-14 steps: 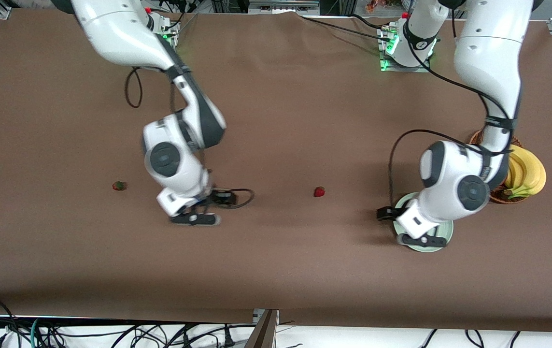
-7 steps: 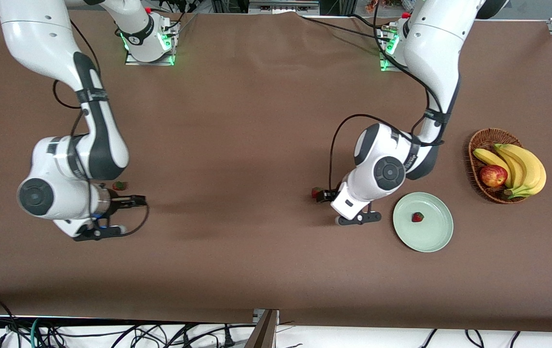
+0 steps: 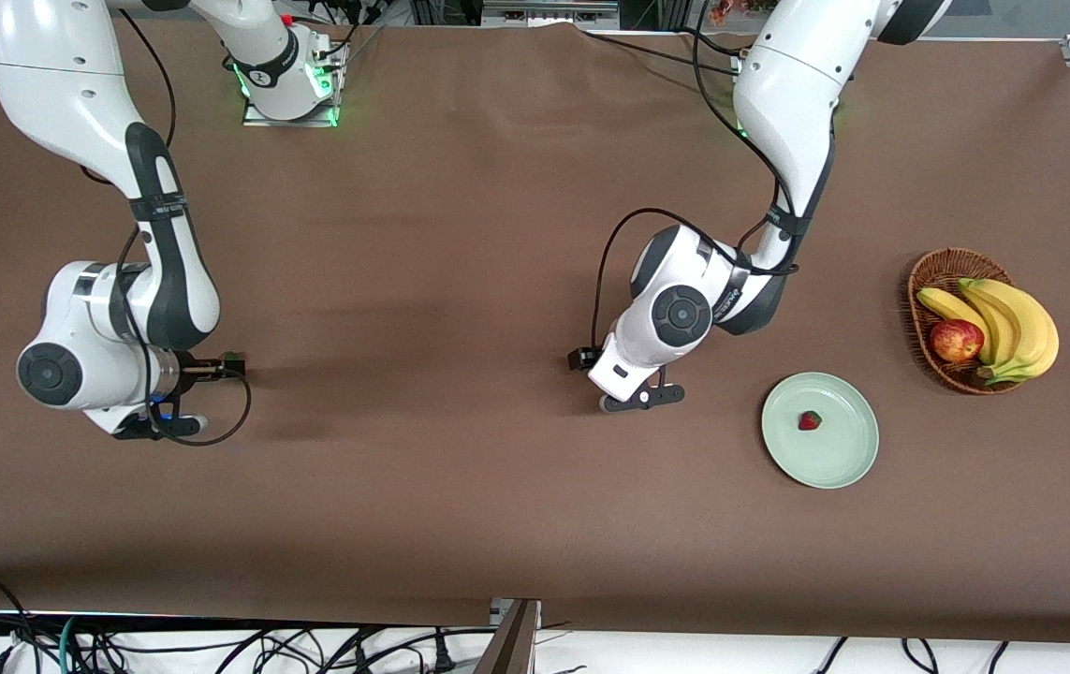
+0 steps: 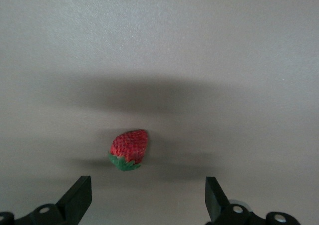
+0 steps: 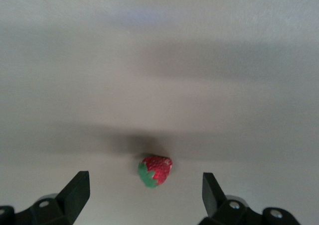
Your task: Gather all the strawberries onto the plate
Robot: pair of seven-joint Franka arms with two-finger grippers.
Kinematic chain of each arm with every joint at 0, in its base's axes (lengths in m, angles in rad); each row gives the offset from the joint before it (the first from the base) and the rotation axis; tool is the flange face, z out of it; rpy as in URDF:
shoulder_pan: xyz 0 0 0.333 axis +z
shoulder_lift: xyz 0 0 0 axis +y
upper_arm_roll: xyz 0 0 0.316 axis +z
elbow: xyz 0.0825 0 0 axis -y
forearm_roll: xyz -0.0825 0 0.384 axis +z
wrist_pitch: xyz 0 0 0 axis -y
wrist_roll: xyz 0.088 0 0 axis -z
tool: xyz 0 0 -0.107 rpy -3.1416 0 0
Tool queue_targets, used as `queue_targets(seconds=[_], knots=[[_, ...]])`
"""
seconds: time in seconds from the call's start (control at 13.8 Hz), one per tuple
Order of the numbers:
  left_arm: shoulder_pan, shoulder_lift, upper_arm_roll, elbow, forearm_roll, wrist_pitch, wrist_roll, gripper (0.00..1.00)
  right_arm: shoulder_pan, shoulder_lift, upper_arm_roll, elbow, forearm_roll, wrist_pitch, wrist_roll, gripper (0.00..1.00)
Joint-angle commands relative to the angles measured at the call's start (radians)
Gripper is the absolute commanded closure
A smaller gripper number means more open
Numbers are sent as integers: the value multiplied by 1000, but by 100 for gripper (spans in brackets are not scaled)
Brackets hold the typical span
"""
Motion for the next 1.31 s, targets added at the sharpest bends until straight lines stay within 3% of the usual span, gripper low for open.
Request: queue_targets(seconds=[0.0,0.44,0.58,0.65,0.73,0.8,0.95,1.24], knots=[[3,15,20,4,-5,16,9,0,13,-90,-10,-189,-9,129,-8,0],[-6,54,21,5,36,90,-3,3,13,-90,-10,-243,-9,237,-8,0],[-6,54,21,4,41,90,6,30,13,-86,-10,-243,-9,271,-8,0],[-3,54,21,4,56,90,9,49,13,-82,-8,-243,-9,272,-8,1],[0,52,21,2,76,88,11,59,13,-82,-8,-243,-9,272,-8,2],[3,52,21,-7,82,88,12,69,13,-81,-8,-245,-9,272,-8,7],[5,52,20,-12,82,87,9,100,13,-79,-8,-248,-9,274,-8,16],[34,19,32,-13,84,62,15,100,13,-78,-8,-248,-9,272,-8,52]])
